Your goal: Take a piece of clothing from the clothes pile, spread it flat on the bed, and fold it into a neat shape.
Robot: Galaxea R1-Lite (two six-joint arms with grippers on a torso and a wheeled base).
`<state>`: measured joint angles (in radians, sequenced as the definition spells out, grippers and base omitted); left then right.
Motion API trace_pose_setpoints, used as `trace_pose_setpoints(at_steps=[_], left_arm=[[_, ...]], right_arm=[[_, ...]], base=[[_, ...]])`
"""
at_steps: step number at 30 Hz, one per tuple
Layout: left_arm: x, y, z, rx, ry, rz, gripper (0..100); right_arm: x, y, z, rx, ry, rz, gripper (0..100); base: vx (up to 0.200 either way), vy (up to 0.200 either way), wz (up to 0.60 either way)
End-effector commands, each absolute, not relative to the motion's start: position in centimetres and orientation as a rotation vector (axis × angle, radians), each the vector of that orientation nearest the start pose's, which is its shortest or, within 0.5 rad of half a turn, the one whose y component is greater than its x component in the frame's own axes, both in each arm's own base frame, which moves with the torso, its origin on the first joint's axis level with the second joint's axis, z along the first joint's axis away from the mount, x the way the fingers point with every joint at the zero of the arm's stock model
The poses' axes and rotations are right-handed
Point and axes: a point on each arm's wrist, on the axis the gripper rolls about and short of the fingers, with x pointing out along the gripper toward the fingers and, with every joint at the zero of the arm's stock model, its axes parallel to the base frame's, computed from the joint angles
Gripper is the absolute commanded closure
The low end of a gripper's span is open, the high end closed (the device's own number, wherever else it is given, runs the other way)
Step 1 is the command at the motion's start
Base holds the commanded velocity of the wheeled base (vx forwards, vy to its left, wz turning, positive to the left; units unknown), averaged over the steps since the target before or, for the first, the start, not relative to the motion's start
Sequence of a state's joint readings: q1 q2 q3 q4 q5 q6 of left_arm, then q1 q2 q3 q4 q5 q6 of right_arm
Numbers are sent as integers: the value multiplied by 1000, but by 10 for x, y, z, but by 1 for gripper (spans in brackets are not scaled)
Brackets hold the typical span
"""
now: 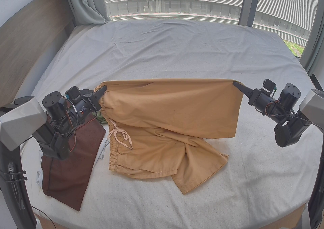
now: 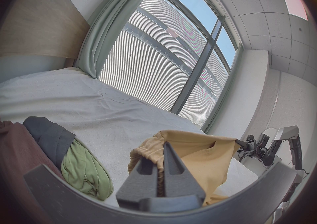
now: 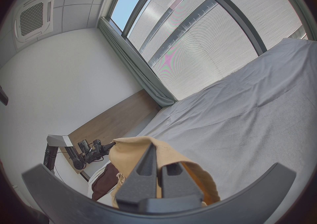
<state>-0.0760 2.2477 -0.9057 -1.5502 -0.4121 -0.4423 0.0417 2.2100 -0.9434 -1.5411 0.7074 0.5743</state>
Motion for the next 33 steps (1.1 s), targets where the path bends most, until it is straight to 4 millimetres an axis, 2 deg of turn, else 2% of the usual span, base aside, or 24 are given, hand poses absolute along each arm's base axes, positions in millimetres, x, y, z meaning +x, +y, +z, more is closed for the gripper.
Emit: trace_pose_setpoints(at_steps=[1, 6, 16, 20, 24, 33], left_arm=[[407, -42, 88, -404, -79, -522, 100], [421, -43, 74, -408, -75, -520, 100], [441, -50, 64, -432, -120, -470, 100], [443, -53, 66, -468, -122, -479, 100], [447, -53, 62, -493, -119, -480, 100], [456, -54, 53, -501, -125, -481, 100]], right_arm=[[409, 30, 111, 455, -41, 792, 100], [423, 31, 105, 477, -48, 796, 100], [453, 42, 103, 497, -105, 843, 100], [468, 46, 93, 501, -122, 849, 100], [474, 48, 88, 504, -116, 850, 100], [479, 47, 92, 495, -135, 852, 100]], base=[[0, 0, 0], [0, 0, 0], [0, 0, 0], [0, 0, 0], [0, 0, 0], [0, 0, 0]])
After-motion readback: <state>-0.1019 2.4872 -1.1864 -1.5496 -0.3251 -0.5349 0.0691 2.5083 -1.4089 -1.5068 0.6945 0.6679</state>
